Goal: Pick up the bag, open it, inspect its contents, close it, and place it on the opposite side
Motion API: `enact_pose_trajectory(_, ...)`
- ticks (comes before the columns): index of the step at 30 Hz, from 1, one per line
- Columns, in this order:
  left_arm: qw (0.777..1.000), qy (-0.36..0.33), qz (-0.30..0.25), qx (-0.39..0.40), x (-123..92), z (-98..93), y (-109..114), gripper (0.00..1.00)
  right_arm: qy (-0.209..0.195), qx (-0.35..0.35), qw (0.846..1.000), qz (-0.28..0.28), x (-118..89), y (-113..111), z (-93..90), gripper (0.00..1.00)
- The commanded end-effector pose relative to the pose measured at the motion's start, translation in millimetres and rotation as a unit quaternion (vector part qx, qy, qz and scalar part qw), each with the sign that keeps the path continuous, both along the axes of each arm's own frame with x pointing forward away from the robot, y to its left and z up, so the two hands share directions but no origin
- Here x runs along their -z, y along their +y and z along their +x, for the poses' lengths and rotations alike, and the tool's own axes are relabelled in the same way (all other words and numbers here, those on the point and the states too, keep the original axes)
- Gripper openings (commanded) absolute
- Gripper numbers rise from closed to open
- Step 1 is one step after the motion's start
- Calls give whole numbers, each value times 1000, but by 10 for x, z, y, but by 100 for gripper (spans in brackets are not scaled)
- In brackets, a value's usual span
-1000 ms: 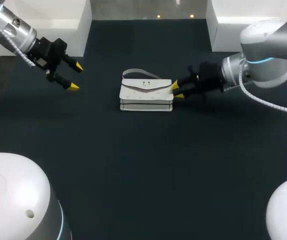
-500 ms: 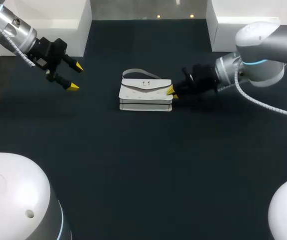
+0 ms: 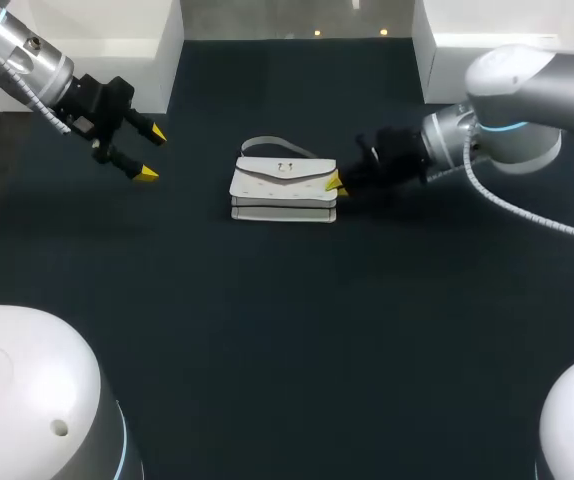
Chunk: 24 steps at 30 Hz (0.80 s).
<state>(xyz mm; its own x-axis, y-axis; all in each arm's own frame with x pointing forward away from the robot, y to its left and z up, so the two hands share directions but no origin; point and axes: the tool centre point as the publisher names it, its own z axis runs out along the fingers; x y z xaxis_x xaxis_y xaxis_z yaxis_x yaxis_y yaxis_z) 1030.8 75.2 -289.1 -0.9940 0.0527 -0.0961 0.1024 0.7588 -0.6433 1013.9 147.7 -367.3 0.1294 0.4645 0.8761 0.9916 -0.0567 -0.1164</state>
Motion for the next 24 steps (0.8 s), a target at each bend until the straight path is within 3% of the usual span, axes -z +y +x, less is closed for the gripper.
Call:
enact_pose_trajectory(1,1000,-1,-1,0,9,0,0,100,0,-6,1000,2,19,91,45,0)
enact_pose_trajectory(15,1000,-1,-1,0,9,0,0,100,-8,-6,1000,-5,22,253,52,0)
enact_pose_trajectory(24,1000,-1,-1,0,9,0,0,100,-14,7,1000,-9,-20,124,126,0)
